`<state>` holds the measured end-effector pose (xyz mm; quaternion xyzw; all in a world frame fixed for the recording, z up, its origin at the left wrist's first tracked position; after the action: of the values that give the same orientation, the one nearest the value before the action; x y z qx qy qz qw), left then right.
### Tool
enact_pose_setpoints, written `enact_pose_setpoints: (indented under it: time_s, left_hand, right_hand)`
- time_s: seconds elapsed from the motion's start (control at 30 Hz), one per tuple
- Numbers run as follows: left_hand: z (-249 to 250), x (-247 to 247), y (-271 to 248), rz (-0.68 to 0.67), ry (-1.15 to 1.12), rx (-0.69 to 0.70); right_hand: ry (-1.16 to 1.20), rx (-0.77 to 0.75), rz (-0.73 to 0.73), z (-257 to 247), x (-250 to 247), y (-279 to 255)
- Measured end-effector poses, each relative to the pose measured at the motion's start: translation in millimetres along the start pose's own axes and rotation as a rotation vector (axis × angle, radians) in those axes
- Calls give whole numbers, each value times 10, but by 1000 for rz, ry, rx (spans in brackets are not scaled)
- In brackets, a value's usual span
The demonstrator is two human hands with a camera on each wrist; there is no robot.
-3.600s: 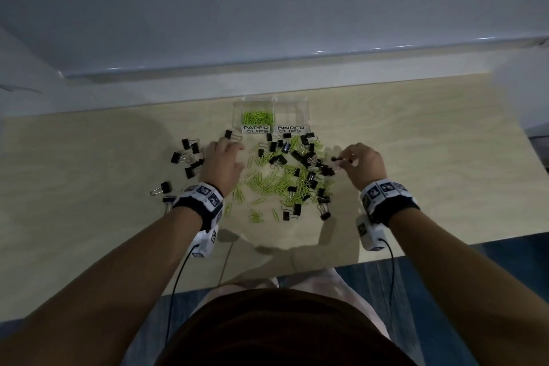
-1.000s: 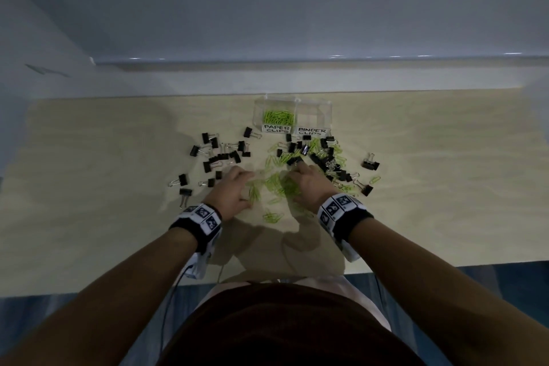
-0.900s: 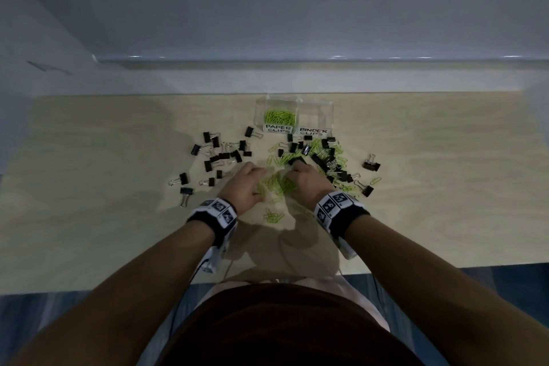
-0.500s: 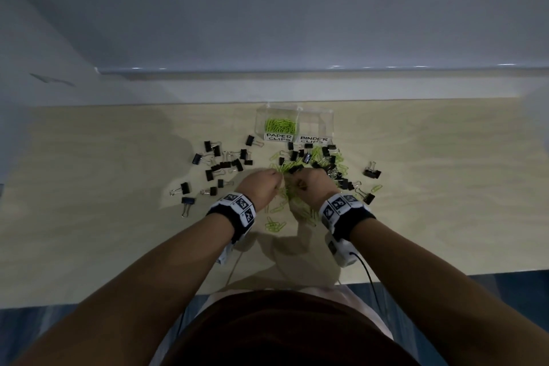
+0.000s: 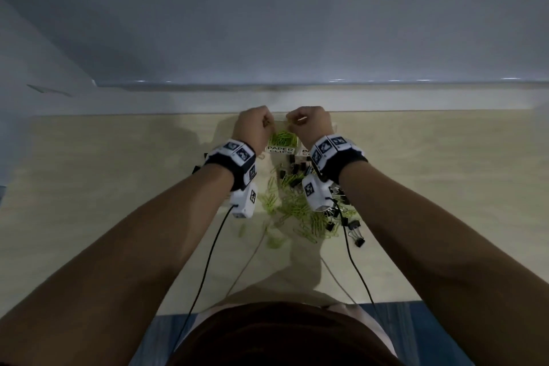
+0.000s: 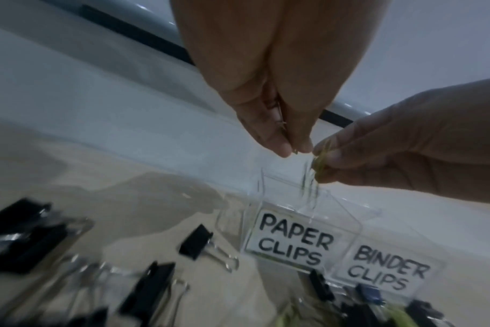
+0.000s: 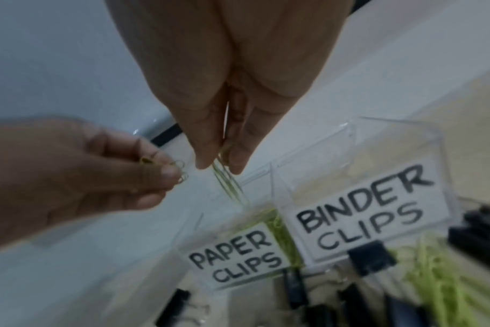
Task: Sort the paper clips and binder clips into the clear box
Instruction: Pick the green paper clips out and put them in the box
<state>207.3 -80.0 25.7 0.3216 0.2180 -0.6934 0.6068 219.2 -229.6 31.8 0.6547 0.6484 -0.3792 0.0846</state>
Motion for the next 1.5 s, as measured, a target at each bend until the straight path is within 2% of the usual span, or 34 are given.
enact_pose_setpoints:
  time_s: [0.07,0.17,0.27,0.33,0.4,0.47,0.53,0.67,0.83,1.0,1.13,1.2,1.33,1.43,1.5]
  left_hand:
    - [0,47,144,-49,77,11]
    - [58,149,137,-181,160,68]
    - [78,204,-113,-193,229,207]
    - [23,286,-330,-285,224,292]
    - [-60,412,-505,-439,222,323]
    - [-122,526,-593,-530,228,301]
    - [-134,602,-626,-547,254,285]
    - [-141,687,-647,-526,284,290]
    - [-219,567,-750,-421,147,262]
    - [-442,210,-923,-265,111,174]
    - [-583,9,-1034,-228,128,156]
    - [-646,-23,-1093,-236,123,137]
    - [-751,-26,-1235,-212,188,90]
    - [-706,27,-1246,-174,240,91]
    - [-555,106,-1160,-174,247,156]
  right_hand:
    - [-101,-18,-34,24,-13,13]
    - [-237,-138,9,217,-85,-144]
    - [-394,-239,-41,552,-49,-355]
    - [-545,-217,-168,766,35,-466]
    - [-618,-199,-236,891,119,-524]
    - [-625,-177,-248,945,200,-544]
    - [-617,-167,-228,1009,284,-522]
    - [-566,-174,-200,953,295,-593]
    - [-426,-125,-153,1046,113,-756]
    - [-211,3,89,1418,-349,-851]
    - [-257,29,264,1655,-569,-857]
    - [-302,-22,294,1612,-518,-849]
    - [-402,-195,149,1263,-99,-862]
    - [-522,-132,1,1047,229,-877]
    - [-592,-78,-29,979,369,-864]
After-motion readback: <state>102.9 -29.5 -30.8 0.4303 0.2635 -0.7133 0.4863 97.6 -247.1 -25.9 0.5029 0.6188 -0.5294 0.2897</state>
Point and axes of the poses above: each hand's wrist, its own y-axis towards the middle knuckle, its own x-axis out of the palm, z = x × y, the point moved 2 cm from there along y, towards the middle knuckle, and after that the axes turned 13 degrees about x, right-handed, at the moved point
